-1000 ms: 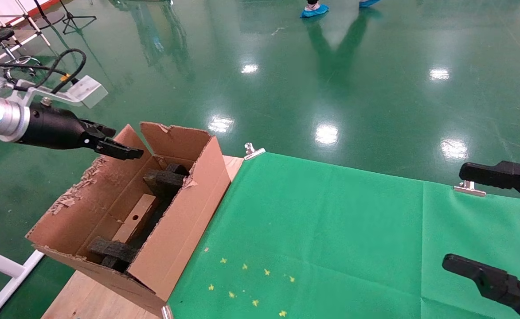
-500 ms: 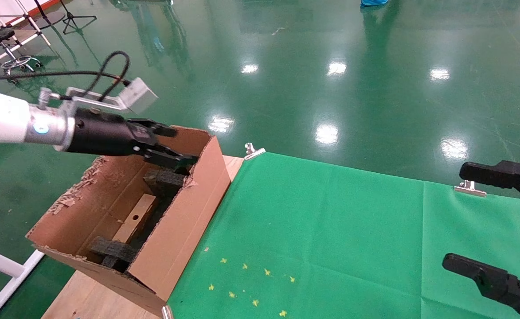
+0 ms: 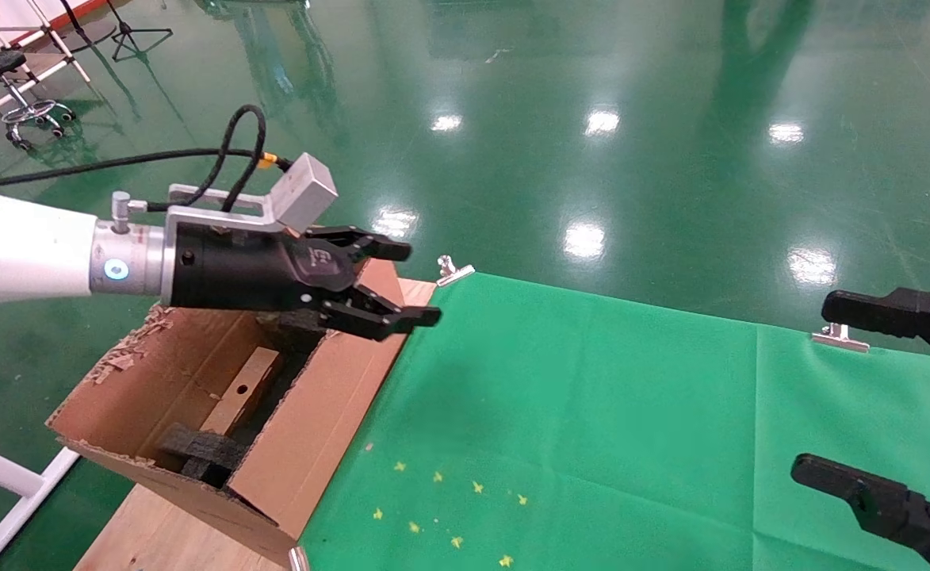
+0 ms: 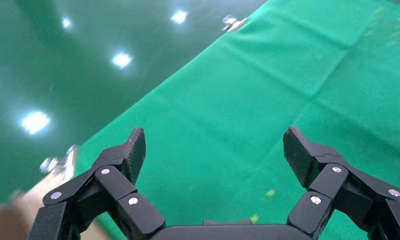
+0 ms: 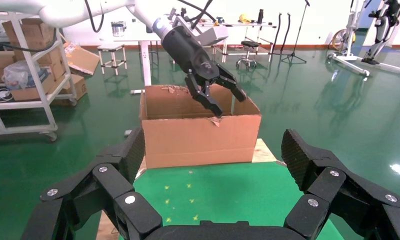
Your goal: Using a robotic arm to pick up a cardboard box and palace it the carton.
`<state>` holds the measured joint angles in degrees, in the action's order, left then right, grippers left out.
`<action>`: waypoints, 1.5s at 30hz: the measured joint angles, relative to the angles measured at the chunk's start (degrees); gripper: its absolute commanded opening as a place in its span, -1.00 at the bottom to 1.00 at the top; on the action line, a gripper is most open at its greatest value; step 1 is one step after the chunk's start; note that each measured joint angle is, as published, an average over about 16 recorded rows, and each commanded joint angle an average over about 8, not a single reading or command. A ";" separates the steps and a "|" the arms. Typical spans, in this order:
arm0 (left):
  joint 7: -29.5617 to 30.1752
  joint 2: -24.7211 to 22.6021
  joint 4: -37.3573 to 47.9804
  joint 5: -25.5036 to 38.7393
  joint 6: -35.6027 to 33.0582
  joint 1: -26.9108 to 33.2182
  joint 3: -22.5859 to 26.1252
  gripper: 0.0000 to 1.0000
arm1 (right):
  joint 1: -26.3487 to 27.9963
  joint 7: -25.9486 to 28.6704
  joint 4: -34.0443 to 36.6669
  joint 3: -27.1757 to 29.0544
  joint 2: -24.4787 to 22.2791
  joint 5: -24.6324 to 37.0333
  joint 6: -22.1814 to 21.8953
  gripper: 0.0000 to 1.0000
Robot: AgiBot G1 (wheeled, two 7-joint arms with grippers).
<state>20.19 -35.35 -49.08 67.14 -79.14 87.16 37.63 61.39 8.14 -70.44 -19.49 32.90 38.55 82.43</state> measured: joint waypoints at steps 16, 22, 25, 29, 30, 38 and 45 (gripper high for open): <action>-5.28 0.18 -13.71 -14.15 -3.67 -14.32 -12.09 1.00 | 0.00 0.00 0.00 0.00 0.00 0.00 0.00 1.00; -7.28 0.25 -18.90 -19.50 -5.06 -19.75 -16.67 1.00 | 0.00 0.00 0.00 0.00 0.00 0.00 0.00 1.00; -8.18 0.28 -21.30 -21.97 -5.70 -22.23 -18.76 1.00 | 0.00 0.00 0.00 0.00 0.00 0.00 0.00 1.00; -9.07 0.31 -23.73 -24.51 -6.36 -24.78 -20.91 1.00 | -0.01 0.00 0.01 0.00 0.00 0.00 -0.01 1.00; -9.23 0.31 -24.19 -24.99 -6.49 -25.26 -21.32 1.00 | -0.01 0.00 0.01 0.00 0.00 0.00 -0.01 1.00; -9.79 0.33 -25.73 -26.66 -6.93 -26.89 -22.70 1.00 | -0.01 -0.01 0.01 0.00 -0.01 0.00 -0.02 1.00; -9.65 0.34 -25.24 -26.17 -6.80 -26.41 -22.29 1.00 | -0.01 -0.01 0.01 0.00 -0.01 0.00 -0.02 1.00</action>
<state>10.54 -35.01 -74.32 40.98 -85.93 60.75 15.34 61.37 8.13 -70.42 -19.49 32.89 38.55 82.40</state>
